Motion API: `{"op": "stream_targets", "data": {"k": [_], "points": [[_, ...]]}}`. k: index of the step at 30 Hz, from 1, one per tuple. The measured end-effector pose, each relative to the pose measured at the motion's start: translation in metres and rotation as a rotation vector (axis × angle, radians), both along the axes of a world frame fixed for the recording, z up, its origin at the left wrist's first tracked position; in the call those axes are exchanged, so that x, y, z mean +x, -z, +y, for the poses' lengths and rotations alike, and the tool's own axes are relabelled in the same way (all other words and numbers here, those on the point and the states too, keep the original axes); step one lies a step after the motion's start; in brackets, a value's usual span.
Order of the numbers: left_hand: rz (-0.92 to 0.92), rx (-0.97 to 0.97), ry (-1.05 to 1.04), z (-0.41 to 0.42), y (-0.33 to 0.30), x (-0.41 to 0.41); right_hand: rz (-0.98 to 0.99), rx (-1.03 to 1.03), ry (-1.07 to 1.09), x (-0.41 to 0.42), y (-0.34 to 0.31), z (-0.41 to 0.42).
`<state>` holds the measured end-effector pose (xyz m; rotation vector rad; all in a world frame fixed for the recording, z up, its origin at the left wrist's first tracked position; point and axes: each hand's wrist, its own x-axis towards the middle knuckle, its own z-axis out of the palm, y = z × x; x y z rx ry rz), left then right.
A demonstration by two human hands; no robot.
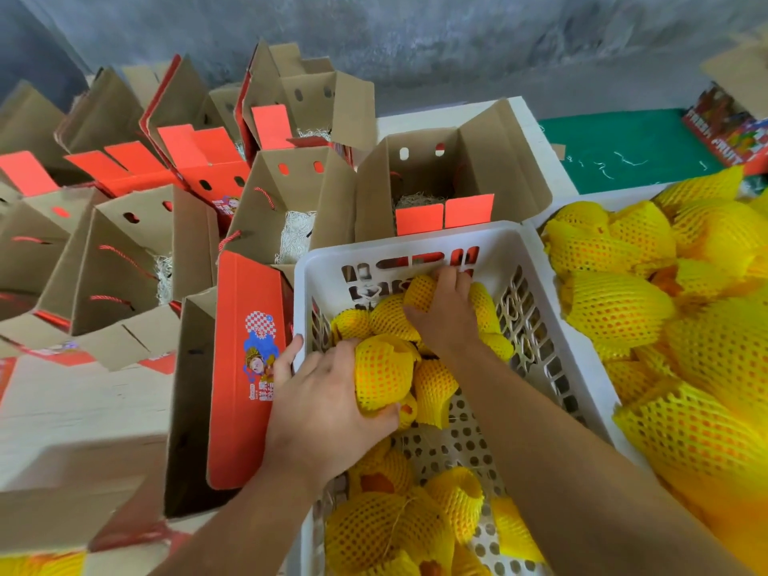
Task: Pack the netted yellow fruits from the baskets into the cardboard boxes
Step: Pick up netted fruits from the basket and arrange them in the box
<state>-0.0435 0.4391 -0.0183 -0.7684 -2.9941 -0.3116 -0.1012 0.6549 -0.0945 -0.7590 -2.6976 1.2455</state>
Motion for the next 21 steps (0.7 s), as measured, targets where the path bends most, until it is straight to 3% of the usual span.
{"op": "stream_targets", "data": {"k": [3, 7, 15, 18, 21], "points": [[0.001, 0.018, 0.000, 0.000, 0.000, -0.001, 0.036, -0.103, 0.035, 0.001, 0.003, 0.003], [0.028, 0.026, -0.016, 0.001, 0.003, -0.002, 0.104, -0.084, 0.062, 0.026, -0.009, 0.002], [-0.086, 0.073, -0.051, 0.003, -0.006, -0.001, 0.082, -0.017, -0.206, 0.100, -0.075, -0.008], [-0.184, 0.254, -0.056, -0.002, -0.014, 0.010, 0.100, -0.020, -0.227, 0.140, -0.098, -0.027], [-0.460, 0.706, -0.028, -0.009, -0.025, 0.039, 0.200, -0.064, -0.162, 0.169, -0.121, -0.047]]}}
